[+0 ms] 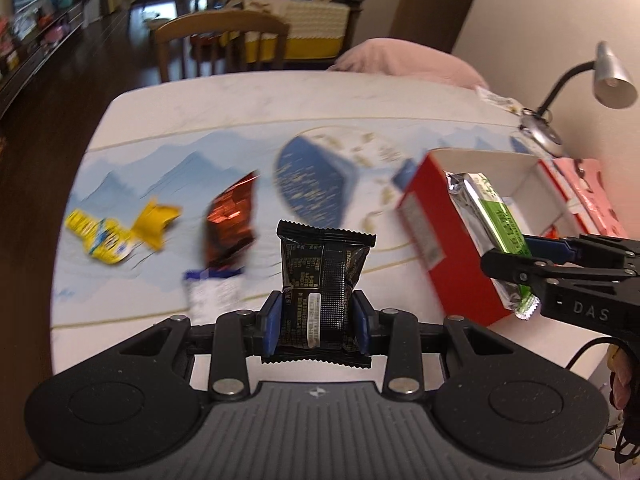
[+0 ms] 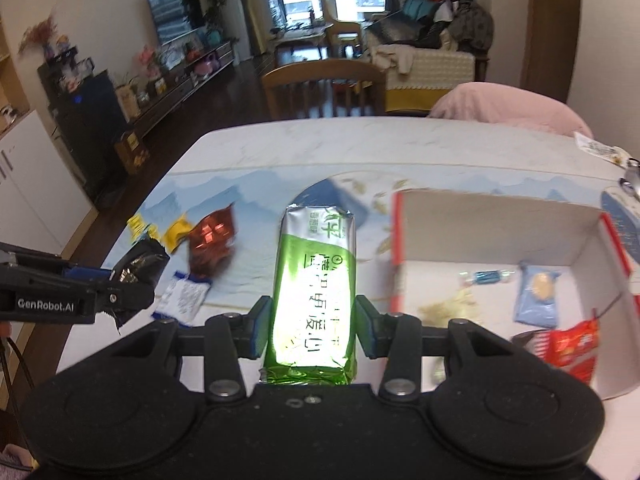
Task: Organize snacks
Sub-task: 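Carry both packets over the red box and open both grippers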
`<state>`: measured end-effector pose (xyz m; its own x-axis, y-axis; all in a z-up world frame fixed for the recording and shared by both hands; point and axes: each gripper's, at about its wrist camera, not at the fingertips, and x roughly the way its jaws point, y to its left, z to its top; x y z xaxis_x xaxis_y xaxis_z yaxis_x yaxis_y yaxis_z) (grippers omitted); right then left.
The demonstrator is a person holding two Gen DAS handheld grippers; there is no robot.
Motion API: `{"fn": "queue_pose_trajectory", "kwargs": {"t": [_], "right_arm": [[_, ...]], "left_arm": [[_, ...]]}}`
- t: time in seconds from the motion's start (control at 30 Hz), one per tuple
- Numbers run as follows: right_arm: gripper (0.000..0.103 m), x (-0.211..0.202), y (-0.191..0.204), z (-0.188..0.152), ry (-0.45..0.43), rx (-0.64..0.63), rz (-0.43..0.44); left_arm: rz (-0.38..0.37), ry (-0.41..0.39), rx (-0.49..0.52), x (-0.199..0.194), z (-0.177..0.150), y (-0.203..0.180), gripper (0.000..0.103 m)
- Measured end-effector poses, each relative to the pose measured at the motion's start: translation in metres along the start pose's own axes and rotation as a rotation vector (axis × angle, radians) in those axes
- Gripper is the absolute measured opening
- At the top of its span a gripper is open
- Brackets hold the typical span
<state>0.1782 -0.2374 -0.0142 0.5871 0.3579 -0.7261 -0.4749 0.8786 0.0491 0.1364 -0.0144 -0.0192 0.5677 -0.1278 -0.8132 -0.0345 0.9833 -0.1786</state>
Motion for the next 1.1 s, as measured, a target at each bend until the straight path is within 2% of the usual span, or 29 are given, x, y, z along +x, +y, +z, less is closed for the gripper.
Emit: {"fn": "queue_pose_trajectory", "kwargs": {"t": [0.23, 0.57, 0.9, 1.1], "right_arm": [[0.041, -0.011, -0.048, 0.002, -0.024, 0.02, -0.046], [0.041, -0.014, -0.123, 0.005, -0.008, 0.052, -0.113], [0.042, 0.001, -0.189, 0.008, 0.055, 0.084, -0.172], [0.041, 0.019, -0.207, 0.01, 0.096, 0.068, -0.178]], "left_arm": [[-0.033, -0.014, 0.058, 0.016, 0.02, -0.061, 0.035], [-0.06, -0.002, 0.115, 0.049, 0.049, -0.14, 0.035], [-0.045, 0.065, 0.149, 0.098, 0.073, -0.198, 0.035], [-0.005, 0.132, 0.16, 0.134, 0.083, -0.215, 0.035]]}}
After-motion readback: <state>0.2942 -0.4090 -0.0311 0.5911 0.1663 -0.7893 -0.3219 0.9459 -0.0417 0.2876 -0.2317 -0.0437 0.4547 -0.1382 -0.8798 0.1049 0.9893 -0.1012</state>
